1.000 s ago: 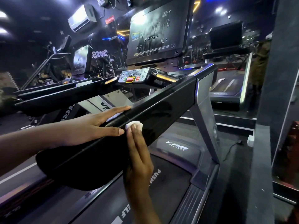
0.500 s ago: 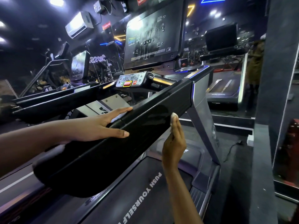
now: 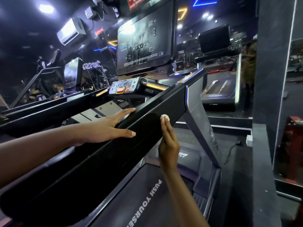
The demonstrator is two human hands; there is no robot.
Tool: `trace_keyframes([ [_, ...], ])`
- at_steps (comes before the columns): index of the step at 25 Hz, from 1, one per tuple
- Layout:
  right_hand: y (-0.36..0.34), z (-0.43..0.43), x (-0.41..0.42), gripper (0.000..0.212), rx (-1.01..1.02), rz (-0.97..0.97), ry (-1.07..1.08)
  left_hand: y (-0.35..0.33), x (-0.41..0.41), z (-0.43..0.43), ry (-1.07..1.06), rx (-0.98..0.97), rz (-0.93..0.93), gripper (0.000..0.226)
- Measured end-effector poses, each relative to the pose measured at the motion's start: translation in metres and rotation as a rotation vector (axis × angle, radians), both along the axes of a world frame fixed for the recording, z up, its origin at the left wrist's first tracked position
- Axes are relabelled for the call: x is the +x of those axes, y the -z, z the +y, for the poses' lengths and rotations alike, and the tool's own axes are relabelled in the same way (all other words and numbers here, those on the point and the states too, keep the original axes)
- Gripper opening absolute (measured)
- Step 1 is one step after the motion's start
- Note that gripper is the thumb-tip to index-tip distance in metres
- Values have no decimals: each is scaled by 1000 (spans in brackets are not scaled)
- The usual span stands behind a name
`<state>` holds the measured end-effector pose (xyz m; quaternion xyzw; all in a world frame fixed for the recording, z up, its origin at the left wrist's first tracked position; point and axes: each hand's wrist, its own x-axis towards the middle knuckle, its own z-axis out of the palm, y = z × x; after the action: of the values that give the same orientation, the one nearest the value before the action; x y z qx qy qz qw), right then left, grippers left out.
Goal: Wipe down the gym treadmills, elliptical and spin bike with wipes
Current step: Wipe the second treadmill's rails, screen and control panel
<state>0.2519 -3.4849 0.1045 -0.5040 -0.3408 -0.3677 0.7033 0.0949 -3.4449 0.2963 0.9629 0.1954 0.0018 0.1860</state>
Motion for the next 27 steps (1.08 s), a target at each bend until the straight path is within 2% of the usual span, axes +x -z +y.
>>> trace_keyframes([
  [2,2,0,24,43,-28,131,69,0,5,1,-22,-6,-9,75],
  [5,-6,-12,29,57,-6,256,65,3,5,5,-37,5,-38,71],
  [8,-26,-23,-17,50,0,62,-3,5,4,8,-49,-7,-48,69],
  [11,-35,-24,-55,53,-119,-163,-182,5,3,12,-36,21,-60,72],
  [14,-37,-20,-35,55,-143,-201,-185,5,4,10,-31,5,-50,77],
  [21,-28,-3,20,50,-32,113,-82,7,4,13,-41,-26,-49,72],
  [24,-13,-6,43,56,-40,296,-34,6,6,15,-13,-43,-41,84],
  [26,-16,-17,49,51,-38,339,26,7,5,16,-2,-44,-27,87],
  [27,-24,-24,45,47,-30,296,43,7,6,17,6,-47,-24,85],
])
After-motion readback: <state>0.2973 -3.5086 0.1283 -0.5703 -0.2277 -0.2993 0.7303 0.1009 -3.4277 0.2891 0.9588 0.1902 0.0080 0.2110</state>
